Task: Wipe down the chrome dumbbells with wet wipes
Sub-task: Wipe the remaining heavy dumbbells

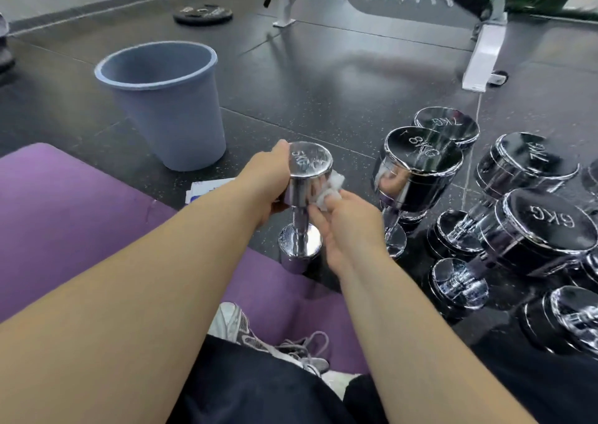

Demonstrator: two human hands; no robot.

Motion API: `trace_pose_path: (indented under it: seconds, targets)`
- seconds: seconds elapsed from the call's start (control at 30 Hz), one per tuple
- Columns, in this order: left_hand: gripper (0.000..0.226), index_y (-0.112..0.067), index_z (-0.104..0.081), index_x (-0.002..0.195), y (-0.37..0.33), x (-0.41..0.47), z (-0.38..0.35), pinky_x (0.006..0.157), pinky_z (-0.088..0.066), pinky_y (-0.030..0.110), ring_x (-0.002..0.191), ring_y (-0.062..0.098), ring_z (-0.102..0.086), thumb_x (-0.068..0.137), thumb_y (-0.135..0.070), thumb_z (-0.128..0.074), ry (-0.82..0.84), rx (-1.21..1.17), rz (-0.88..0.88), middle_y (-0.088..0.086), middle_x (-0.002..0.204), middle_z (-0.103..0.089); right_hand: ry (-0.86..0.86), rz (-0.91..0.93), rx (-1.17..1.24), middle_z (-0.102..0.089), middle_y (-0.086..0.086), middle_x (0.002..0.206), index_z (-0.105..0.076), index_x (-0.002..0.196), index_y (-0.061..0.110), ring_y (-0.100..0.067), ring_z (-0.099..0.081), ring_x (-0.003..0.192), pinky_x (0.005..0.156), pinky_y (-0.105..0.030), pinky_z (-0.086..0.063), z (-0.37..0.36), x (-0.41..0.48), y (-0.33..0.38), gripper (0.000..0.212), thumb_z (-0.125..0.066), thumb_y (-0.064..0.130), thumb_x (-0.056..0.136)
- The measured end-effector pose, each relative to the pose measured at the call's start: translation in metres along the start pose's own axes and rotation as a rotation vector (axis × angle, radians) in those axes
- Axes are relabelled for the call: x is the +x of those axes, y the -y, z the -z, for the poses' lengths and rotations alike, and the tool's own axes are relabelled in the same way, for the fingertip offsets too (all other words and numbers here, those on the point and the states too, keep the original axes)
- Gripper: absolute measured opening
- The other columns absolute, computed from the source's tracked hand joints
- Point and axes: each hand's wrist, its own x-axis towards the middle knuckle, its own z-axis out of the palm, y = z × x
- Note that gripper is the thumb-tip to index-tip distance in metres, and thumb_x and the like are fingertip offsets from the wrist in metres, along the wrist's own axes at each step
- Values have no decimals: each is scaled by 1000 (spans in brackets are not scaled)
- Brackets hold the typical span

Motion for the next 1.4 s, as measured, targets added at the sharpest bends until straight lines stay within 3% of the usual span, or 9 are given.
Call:
trace_pose_path:
  seconds: [0.1,0.2,0.33,0.53,0.73,0.97,1.07,1.23,1.4]
  targets:
    - [31,-21,-57,85,-4,7,0,78,-52,32,77,20,-60,100,-45,-44,23,-100,10,0,82,-61,4,-95,162,-69,-10,91,-62,109,2,-13,-64,71,53,-15,-52,-8,22,10,20,-46,-4,98]
    - [28,-22,-59,82,-5,16,3,78,-47,29,69,16,-53,96,-45,-51,65,-70,16,-2,76,-58,44,-207,243,-70,3,63,-62,93,9,-4,-59,52,44,-12,-40,-14,29,5,30,-39,-9,96]
    - [27,-25,-46,70,-4,20,5,66,-33,31,55,16,-35,88,-45,-51,136,23,13,-2,52,-39,65,-236,339,-69,-6,81,-61,87,2,-9,-58,61,46,-12,-47,-8,31,-6,31,-38,-18,91]
    - [36,-24,-52,71,-1,15,9,62,-38,27,56,15,-49,89,-56,-50,231,97,75,-3,46,-52,81,-190,180,-69,-6,77,-64,90,3,-10,-66,59,50,-15,-53,2,22,-11,29,-42,-17,91]
    - [38,-22,-65,105,3,-2,29,81,-59,45,91,36,-71,89,-55,-57,348,-56,295,21,115,-67,217,-227,-100,-67,-3,68,-64,89,8,-10,-60,61,55,-15,-52,12,9,-7,30,-42,-12,94]
    - [20,-13,-63,81,1,-12,21,50,-49,18,64,9,-55,83,-29,-76,224,-256,330,2,75,-65,154,-215,-54,-66,-10,81,-63,88,5,-19,-63,70,61,-24,-51,16,6,0,26,-39,-2,91]
    - [12,-13,-65,77,3,-8,21,58,-47,18,60,10,-58,82,-16,-76,142,-312,203,0,72,-68,122,-199,97,-65,-10,88,-63,91,6,-20,-61,79,77,-29,-51,18,9,1,25,-38,-1,90]
    - [16,-25,-63,92,13,2,16,73,-40,25,80,13,-57,87,-40,-63,334,-202,179,-5,90,-67,219,-185,284,-63,-9,89,-61,108,3,-17,-59,78,72,-24,-53,17,22,12,23,-42,3,95]
    - [49,-18,-63,100,19,3,20,75,-51,32,97,25,-66,91,-64,-48,355,-377,197,6,104,-71,370,-170,262,-65,-5,77,-61,93,2,-12,-63,70,76,-21,-54,22,22,0,44,-24,-20,84]
